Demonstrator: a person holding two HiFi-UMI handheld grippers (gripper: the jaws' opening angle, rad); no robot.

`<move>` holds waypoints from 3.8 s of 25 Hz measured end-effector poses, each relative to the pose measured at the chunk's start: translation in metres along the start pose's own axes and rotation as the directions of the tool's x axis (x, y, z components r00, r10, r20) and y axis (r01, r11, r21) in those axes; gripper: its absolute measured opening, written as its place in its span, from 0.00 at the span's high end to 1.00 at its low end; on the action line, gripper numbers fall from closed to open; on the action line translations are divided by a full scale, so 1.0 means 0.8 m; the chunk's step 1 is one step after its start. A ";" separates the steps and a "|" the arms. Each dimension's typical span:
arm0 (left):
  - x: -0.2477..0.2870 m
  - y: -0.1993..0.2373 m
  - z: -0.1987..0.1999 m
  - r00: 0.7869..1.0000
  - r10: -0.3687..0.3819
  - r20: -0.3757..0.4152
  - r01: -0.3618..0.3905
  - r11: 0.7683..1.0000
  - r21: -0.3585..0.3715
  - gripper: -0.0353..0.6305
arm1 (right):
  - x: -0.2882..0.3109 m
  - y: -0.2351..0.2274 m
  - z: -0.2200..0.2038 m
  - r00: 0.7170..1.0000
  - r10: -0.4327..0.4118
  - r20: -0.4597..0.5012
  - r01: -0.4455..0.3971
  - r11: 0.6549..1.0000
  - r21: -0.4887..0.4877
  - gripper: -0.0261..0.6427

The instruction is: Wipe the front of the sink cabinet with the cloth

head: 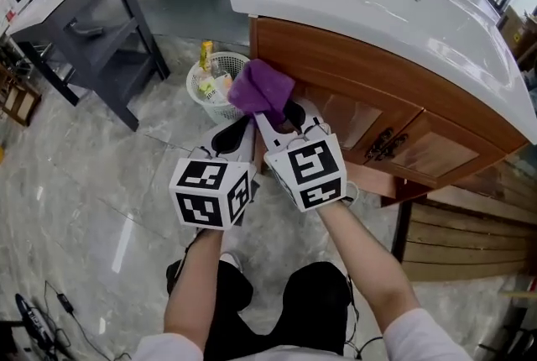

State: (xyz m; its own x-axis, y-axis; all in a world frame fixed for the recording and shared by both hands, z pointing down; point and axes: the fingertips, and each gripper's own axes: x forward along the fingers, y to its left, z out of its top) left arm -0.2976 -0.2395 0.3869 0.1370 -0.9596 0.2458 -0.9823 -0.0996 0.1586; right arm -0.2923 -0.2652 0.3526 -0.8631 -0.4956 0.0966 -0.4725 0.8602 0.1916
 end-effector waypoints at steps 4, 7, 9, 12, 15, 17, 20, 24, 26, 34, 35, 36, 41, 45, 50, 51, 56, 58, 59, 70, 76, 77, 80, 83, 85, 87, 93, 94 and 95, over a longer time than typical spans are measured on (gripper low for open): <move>0.008 -0.009 0.000 1.000 0.002 0.031 -0.004 0.998 0.055 0.94 | -0.005 -0.006 0.003 0.998 -0.017 0.058 0.017 1.000 -0.006 0.85; 0.006 -0.017 0.004 0.998 -0.002 0.057 -0.003 0.996 0.087 0.94 | -0.011 -0.010 0.008 0.995 -0.018 0.094 0.018 1.000 0.000 0.85; 0.001 -0.020 0.004 0.998 0.002 0.068 -0.009 0.995 0.101 0.94 | -0.014 -0.010 0.008 0.995 -0.017 0.102 0.017 1.000 0.003 0.85; -0.002 -0.027 0.006 0.997 -0.002 0.079 -0.006 0.995 0.104 0.94 | -0.021 -0.016 0.010 0.993 -0.034 0.115 0.033 0.999 0.010 0.85; -0.007 -0.031 0.009 0.996 -0.007 0.089 -0.002 0.994 0.108 0.94 | -0.030 -0.019 0.013 0.991 -0.051 0.125 0.051 0.999 0.007 0.85; -0.007 -0.033 0.012 0.995 -0.011 0.097 0.000 0.994 0.107 0.94 | -0.037 -0.024 0.016 0.989 -0.066 0.130 0.065 0.998 0.010 0.85; -0.004 -0.041 0.007 0.996 -0.018 0.089 0.008 0.994 0.105 0.94 | -0.049 -0.034 0.015 0.988 -0.087 0.125 0.087 0.996 0.004 0.85; 0.002 -0.058 -0.004 0.996 -0.043 0.074 0.035 0.993 0.111 0.94 | -0.071 -0.050 0.011 0.984 -0.121 0.128 0.120 0.993 0.015 0.85; 0.006 -0.068 -0.008 0.996 -0.061 0.066 0.053 0.992 0.115 0.94 | -0.084 -0.059 0.008 0.982 -0.141 0.126 0.140 0.990 0.018 0.85; 0.017 -0.103 -0.025 0.990 -0.136 0.037 0.131 0.986 0.107 0.94 | -0.140 -0.095 -0.008 0.974 -0.203 0.097 0.199 0.979 0.040 0.85; 0.018 -0.105 -0.025 0.989 -0.141 0.037 0.137 0.985 0.110 0.94 | -0.148 -0.100 -0.007 0.972 -0.212 0.098 0.208 0.977 0.048 0.85; 0.020 -0.107 -0.025 0.989 -0.146 0.039 0.141 0.984 0.110 0.94 | -0.155 -0.105 -0.008 0.970 -0.221 0.096 0.217 0.975 0.053 0.85; 0.031 -0.125 -0.030 0.984 -0.173 0.035 0.168 0.979 0.116 0.94 | -0.190 -0.129 -0.013 0.958 -0.277 0.079 0.273 0.960 0.062 0.85; 0.042 -0.144 -0.036 0.976 -0.217 0.019 0.213 0.969 0.123 0.94 | -0.214 -0.144 -0.020 0.946 -0.318 0.065 0.315 0.948 0.054 0.85; 0.055 -0.167 -0.043 0.967 -0.257 0.006 0.254 0.959 0.129 0.94 | -0.247 -0.161 -0.023 0.932 -0.356 0.063 0.355 0.934 0.038 0.85; 0.057 -0.171 -0.044 0.965 -0.263 0.004 0.260 0.957 0.128 0.94 | -0.254 -0.165 -0.024 0.929 -0.366 0.061 0.364 0.931 0.038 0.85; 0.069 -0.189 -0.047 0.956 -0.292 -0.003 0.290 0.948 0.130 0.94 | -0.290 -0.188 -0.028 0.904 -0.424 0.051 0.422 0.905 0.041 0.85; 0.073 -0.195 -0.048 0.954 -0.301 -0.005 0.299 0.945 0.133 0.94 | -0.306 -0.198 -0.031 0.892 -0.449 0.046 0.448 0.893 0.042 0.85; 0.075 -0.198 -0.049 0.952 -0.305 -0.007 0.303 0.944 0.133 0.94 | -0.315 -0.204 -0.033 0.886 -0.463 0.042 0.461 0.886 0.043 0.85; 0.092 -0.231 -0.053 0.938 -0.347 -0.009 0.344 0.928 0.141 0.94 | -0.421 -0.274 -0.063 0.781 -0.624 -0.016 0.624 0.781 0.004 0.85; 0.098 -0.248 -0.058 0.930 -0.368 -0.015 0.366 0.917 0.159 0.94 | -0.480 -0.310 -0.077 0.708 -0.704 -0.048 0.705 0.709 0.002 0.85; 0.099 -0.251 -0.059 0.927 -0.374 -0.017 0.372 0.914 0.162 0.94 | -0.489 -0.315 -0.080 0.696 -0.716 -0.053 0.717 0.697 0.003 0.85; 0.100 -0.264 -0.061 0.917 -0.399 -0.018 0.396 0.904 0.162 0.94 | -0.513 -0.328 -0.087 0.661 -0.747 -0.068 0.749 0.662 0.001 0.85; 0.099 -0.278 -0.062 0.907 -0.421 -0.013 0.417 0.893 0.167 0.94 | -0.531 -0.338 -0.093 0.631 -0.771 -0.081 0.773 0.634 -0.010 0.85; 0.099 -0.287 -0.064 0.899 -0.437 -0.013 0.433 0.885 0.171 0.94 | -0.540 -0.342 -0.098 0.613 -0.785 -0.089 0.787 0.617 -0.012 0.85; 0.098 -0.295 -0.068 0.891 -0.453 -0.017 0.449 0.877 0.172 0.94 | -0.546 -0.344 -0.101 0.600 -0.794 -0.095 0.797 0.604 -0.012 0.85; 0.095 -0.317 -0.072 0.869 -0.495 -0.018 0.490 0.855 0.167 0.94 | -0.541 -0.324 -0.094 0.618 -0.782 -0.082 0.784 0.621 -0.004 0.85; 0.095 -0.320 -0.074 0.865 -0.501 -0.017 0.497 0.853 0.161 0.94 | -0.536 -0.315 -0.091 0.629 -0.774 -0.071 0.776 0.630 0.001 0.85; 0.096 -0.322 -0.074 0.862 -0.507 -0.015 0.502 0.851 0.155 0.94 | -0.527 -0.306 -0.087 0.643 -0.763 -0.059 0.765 0.644 0.008 0.85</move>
State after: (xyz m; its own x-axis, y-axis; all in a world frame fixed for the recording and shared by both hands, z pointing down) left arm -0.0268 -0.2717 0.4219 0.6176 -0.7729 0.1457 -0.7865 -0.6077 0.1102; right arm 0.1999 -0.2750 0.3330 -0.1842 -0.9825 -0.0269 -0.9659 0.1758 0.1899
